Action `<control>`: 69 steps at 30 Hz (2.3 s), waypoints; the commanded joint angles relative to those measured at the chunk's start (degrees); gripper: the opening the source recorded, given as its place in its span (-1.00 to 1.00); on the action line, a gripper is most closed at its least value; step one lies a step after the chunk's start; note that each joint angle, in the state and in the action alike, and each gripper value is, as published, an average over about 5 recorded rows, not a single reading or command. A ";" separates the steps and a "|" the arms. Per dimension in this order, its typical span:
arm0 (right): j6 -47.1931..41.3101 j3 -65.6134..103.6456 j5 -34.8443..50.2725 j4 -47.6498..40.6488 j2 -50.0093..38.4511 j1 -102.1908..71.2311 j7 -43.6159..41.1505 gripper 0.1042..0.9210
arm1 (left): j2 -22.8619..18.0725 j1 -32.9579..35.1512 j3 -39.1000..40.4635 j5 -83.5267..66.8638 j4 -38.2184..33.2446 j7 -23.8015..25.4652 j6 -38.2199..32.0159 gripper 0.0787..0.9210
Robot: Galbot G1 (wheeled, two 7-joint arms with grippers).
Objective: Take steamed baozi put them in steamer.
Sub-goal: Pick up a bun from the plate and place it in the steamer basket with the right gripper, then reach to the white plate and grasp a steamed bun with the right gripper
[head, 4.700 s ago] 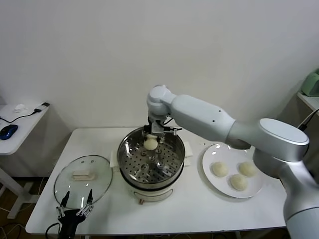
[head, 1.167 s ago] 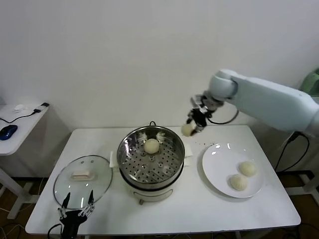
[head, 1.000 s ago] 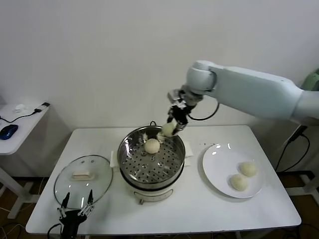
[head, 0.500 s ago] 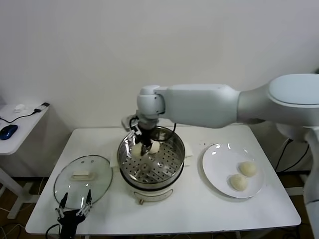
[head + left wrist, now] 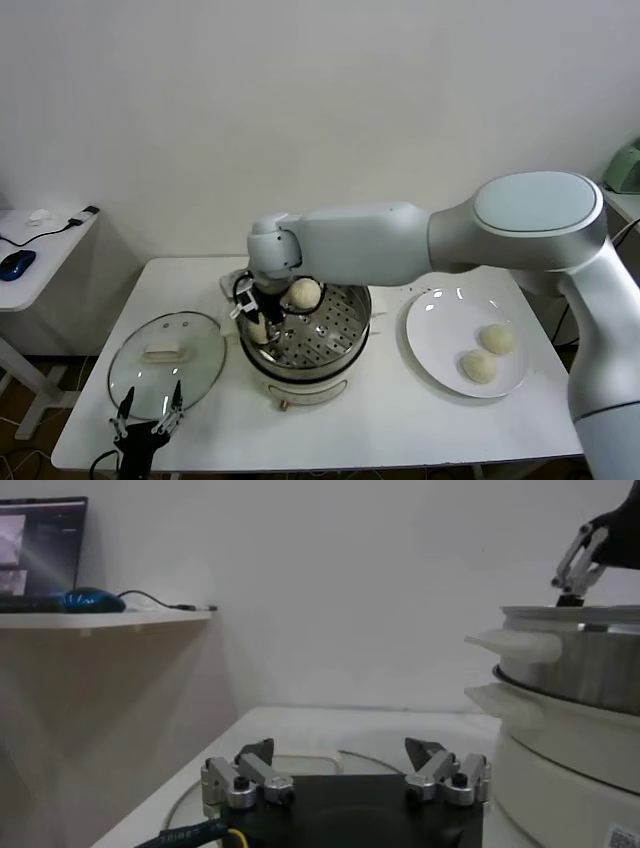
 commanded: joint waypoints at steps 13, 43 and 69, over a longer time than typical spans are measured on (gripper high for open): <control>9.25 4.84 -7.96 14.17 -39.34 12.34 -19.71 0.76 | -0.07 -0.42 1.40 0.61 -0.01 0.03 0.55 0.77; 14.68 28.29 -34.00 6.11 -59.66 -34.05 -11.63 0.76 | -0.65 0.93 1.65 0.76 0.29 -0.12 0.49 0.77; 15.31 23.89 -31.79 8.21 -57.17 -25.91 -12.00 0.00 | -0.36 0.79 1.14 0.16 -0.09 -0.31 0.70 0.77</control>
